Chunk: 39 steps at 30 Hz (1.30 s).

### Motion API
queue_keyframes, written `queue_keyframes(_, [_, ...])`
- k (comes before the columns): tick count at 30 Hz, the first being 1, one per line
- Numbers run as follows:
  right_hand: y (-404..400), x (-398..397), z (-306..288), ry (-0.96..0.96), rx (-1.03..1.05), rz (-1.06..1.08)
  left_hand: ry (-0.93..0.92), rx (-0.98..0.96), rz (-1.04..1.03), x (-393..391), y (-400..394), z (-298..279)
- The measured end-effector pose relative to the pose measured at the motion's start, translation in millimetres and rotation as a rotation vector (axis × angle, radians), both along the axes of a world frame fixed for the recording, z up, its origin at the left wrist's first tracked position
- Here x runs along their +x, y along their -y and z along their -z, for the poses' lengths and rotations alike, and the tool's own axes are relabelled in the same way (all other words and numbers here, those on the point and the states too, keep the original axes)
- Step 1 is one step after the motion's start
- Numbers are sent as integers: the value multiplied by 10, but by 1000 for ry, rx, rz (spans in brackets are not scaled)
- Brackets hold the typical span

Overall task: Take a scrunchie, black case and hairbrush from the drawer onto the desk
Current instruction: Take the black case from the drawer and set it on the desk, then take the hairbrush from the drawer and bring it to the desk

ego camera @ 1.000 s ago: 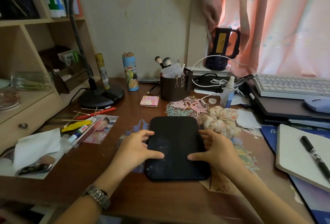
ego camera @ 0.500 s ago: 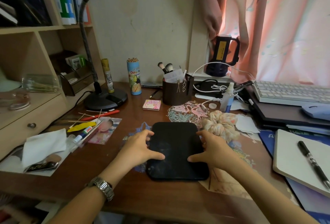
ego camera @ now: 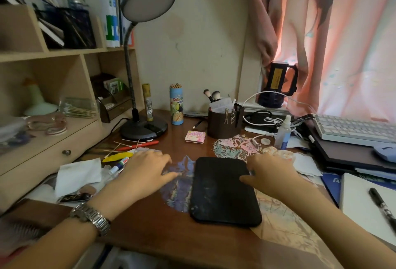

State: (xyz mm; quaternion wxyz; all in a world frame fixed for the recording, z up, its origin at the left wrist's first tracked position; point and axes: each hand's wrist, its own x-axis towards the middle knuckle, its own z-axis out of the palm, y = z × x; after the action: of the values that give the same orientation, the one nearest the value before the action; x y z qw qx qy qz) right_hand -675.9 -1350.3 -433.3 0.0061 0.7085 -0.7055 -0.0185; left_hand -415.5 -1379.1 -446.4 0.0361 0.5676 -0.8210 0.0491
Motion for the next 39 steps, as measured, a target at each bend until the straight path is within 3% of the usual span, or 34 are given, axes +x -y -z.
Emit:
queue_keyframes(8, [-21,498,-93,34,-57,-154,3,-66,-64,572,-197,-131])
queue_keyframes(20, [97,1742,9,165,-192,-492,27,-62,-330,1783,-722,-99])
queue_keyframes(39, [-233,3273,451,347,-10,-804,1,32,-577,3046,-1617,338])
